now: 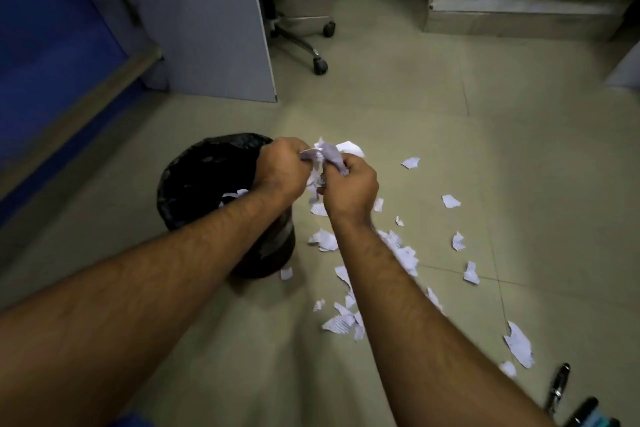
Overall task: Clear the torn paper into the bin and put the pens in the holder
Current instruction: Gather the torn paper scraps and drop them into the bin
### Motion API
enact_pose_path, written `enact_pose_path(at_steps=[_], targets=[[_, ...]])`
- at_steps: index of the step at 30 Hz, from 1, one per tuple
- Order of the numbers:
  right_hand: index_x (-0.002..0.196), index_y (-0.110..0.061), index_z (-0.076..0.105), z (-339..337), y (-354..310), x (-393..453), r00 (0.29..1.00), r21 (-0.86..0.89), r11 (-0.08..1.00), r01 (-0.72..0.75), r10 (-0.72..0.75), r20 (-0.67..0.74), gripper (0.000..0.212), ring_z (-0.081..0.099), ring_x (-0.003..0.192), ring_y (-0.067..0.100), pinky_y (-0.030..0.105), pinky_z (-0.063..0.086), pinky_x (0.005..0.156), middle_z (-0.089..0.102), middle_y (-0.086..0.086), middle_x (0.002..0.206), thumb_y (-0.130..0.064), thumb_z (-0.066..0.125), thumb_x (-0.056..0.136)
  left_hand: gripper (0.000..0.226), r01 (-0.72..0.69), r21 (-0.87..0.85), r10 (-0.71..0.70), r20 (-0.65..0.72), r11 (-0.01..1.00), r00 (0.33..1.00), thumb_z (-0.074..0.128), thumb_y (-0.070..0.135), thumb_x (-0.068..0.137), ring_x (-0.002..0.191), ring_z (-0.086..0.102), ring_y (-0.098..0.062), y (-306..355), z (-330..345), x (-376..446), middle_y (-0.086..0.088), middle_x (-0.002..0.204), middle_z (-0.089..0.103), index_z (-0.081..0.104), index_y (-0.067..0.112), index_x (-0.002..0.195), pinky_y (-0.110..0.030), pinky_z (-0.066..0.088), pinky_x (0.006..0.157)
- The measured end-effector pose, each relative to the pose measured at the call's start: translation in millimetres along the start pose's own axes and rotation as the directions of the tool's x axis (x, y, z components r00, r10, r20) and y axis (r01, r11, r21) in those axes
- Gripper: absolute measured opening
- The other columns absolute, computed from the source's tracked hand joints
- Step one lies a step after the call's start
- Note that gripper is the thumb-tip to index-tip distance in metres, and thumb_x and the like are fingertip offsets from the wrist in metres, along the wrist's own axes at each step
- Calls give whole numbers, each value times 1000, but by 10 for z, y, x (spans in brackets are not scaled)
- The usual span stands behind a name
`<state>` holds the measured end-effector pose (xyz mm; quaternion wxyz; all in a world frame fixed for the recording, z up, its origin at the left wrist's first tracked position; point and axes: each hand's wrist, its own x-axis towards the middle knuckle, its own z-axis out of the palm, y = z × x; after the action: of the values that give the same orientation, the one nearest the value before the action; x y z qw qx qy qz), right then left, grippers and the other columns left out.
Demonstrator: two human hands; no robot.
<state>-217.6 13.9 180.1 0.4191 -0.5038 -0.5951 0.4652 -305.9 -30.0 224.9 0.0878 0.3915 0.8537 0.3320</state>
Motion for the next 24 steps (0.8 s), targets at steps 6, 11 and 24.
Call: enact_pose_path(at_steps=[6,11,24], targets=[[61,-15,52,544,-311,-198,989,-44,997,69,-63,131,29,45,56,18,28,36,54,55,1,59,-21,61,88,24,54,28,-51,-84,998,995,60,17,90,74,63,-30,-463,-511,141,-8,68,62,64,14,67,-25,35,61],[70,-13,63,861,-319,-280,968,-160,978,137,-98,230,21,56,62,22,29,40,54,63,0,65,-23,60,88,35,124,49,-120,-66,991,991,56,28,93,60,53,-19,-784,-530,219,6,58,53,55,16,61,-25,34,52],[99,-25,75,1004,-603,-130,901,-447,843,299,-95,423,31,68,82,19,26,54,68,74,-2,90,-12,62,75,13,77,70,-73,-62,995,995,55,14,83,76,64,-18,-1036,-425,297,1,82,68,67,16,86,-41,58,69]])
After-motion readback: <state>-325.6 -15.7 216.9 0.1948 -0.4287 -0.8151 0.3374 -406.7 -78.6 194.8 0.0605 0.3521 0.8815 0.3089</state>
